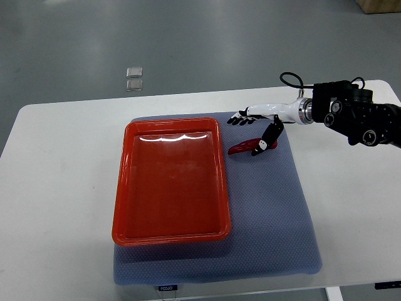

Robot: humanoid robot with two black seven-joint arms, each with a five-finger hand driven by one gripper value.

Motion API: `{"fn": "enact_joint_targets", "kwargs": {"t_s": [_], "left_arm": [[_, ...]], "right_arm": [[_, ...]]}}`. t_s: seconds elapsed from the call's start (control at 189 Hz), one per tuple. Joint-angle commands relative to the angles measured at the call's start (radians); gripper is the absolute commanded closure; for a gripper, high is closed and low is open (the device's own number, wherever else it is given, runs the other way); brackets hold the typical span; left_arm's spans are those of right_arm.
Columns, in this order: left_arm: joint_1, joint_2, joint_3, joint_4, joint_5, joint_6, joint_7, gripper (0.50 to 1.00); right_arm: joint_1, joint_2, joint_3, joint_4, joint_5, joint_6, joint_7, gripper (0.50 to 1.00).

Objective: Place red pepper on red tray
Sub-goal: 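Close the right hand fingers around the red pepper, then lift the pepper and carry it with the right hand over the tray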

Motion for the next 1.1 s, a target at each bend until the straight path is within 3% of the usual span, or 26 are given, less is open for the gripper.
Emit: {"fn": "enact_joint_targets", "kwargs": {"t_s": [0.0,0.18,0.403,0.71,0.917,1.013,1.092], "left_arm": [[0.000,0.000,-0.001,0.000,0.000,0.000,0.000,0.500],[0.000,0.000,0.001,0.000,0.000,0.000,0.000,0.500],[0.000,0.000,0.001,0.000,0.000,0.000,0.000,0.500],[0.000,0.000,0.001,0.000,0.000,0.000,0.000,0.500],[0.000,0.000,-0.001,0.000,0.000,0.000,0.000,0.500],[0.000,0.000,-0.001,0.000,0.000,0.000,0.000,0.500],[0.000,0.000,-0.001,0.000,0.000,0.000,0.000,0.500]], "right_arm": [[-0.006,0.008,-0.040,-0.003,-0.026,-0.043,-0.003,0.591],[-0.009,0.011,-0.106,-0.011,-0.024,-0.109,-0.016,0.599],[-0.016,0.011,-0.126,-0.017,-0.023,-0.137,-0.022,0.640],[-0.023,0.011,-0.126,-0.019,-0.024,-0.137,-0.022,0.746],[-0.028,0.011,-0.128,-0.019,-0.024,-0.138,-0.022,0.863],[-0.031,0.011,-0.129,-0.019,-0.026,-0.138,-0.022,0.959],[-0.033,0.011,-0.129,-0.019,-0.027,-0.137,-0.022,1.000]]}}
